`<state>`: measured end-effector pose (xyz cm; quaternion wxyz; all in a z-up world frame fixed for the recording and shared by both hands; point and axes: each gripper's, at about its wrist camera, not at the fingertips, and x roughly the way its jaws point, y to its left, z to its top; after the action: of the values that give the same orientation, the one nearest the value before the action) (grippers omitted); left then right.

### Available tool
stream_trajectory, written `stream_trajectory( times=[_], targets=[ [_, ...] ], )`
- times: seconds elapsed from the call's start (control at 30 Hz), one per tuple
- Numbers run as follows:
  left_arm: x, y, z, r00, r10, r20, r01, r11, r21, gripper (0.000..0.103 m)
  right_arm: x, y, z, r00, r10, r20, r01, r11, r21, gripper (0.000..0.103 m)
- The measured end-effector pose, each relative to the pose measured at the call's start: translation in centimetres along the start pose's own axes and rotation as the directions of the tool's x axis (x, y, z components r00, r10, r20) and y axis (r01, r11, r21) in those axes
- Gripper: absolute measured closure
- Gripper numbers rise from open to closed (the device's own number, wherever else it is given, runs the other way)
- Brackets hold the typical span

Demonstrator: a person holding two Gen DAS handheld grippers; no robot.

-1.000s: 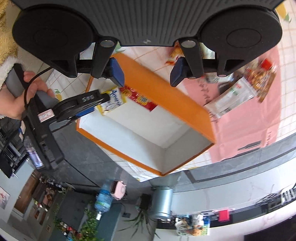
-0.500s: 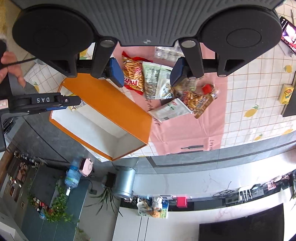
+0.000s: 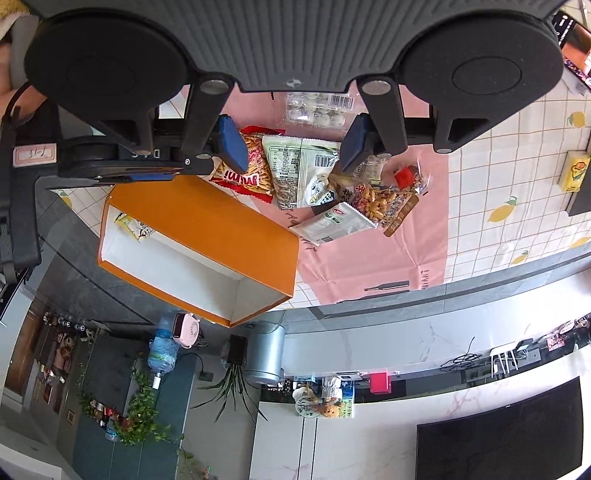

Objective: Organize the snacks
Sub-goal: 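Move both tools back over the remaining snack pile, then grasp the white Bibi bag with the left tool while the right tool grasps the Mimi bag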

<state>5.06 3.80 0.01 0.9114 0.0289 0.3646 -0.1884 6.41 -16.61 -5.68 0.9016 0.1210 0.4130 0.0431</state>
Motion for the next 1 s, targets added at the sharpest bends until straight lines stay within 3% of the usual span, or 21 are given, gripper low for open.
stream_trajectory(
  times=[0.23,0.3,0.37,0.63,1.0],
  targets=[
    [2.9,0.9,0.1,0.999,-0.045,-0.023,0.044,0.999,-0.011,0.037,2.1,0.3,0.0,0.999,-0.027,0.025,0.027,1.000,-0.005,0.052],
    [4.0,1.1,0.2,0.998,-0.053,-0.040,0.052,0.998,-0.020,0.041,2.9,0.2,0.2,0.999,-0.028,0.026,0.028,1.000,-0.004,0.052],
    [5.2,1.2,0.2,0.997,-0.057,-0.059,0.056,0.998,-0.023,0.046,3.9,0.2,0.3,1.000,-0.023,0.012,0.023,1.000,0.003,0.053],
    [9.0,2.0,0.4,0.991,-0.057,-0.117,0.053,0.998,-0.044,0.046,7.6,-0.8,0.5,0.998,-0.014,-0.064,0.018,0.998,0.059,0.053],
    [13.5,2.7,0.9,0.982,-0.051,-0.182,0.028,0.992,-0.126,0.035,9.9,-2.2,0.8,0.997,0.020,-0.072,-0.014,0.996,0.086,0.053]
  ],
)
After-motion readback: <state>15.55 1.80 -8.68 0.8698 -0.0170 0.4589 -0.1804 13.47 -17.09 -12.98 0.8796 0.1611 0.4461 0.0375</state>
